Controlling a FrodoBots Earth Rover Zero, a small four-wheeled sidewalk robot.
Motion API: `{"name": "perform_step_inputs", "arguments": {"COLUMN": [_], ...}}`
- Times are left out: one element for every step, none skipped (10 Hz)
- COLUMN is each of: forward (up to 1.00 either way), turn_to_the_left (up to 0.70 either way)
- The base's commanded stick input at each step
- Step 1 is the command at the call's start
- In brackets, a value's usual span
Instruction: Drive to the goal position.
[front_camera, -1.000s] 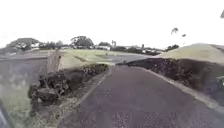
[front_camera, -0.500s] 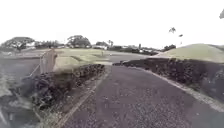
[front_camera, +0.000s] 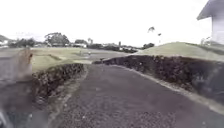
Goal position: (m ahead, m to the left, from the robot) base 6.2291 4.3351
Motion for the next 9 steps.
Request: {"name": "perform_step_inputs", "arguments": {"forward": [1.00, 1.00, 1.00, 1.00, 1.00, 1.00, 1.00, 1.00, 1.00], "turn_to_the_left": [0.00, 0.00, 0.00, 0.00, 0.00, 0.03, 0.20, 0.40, 0.40]}}
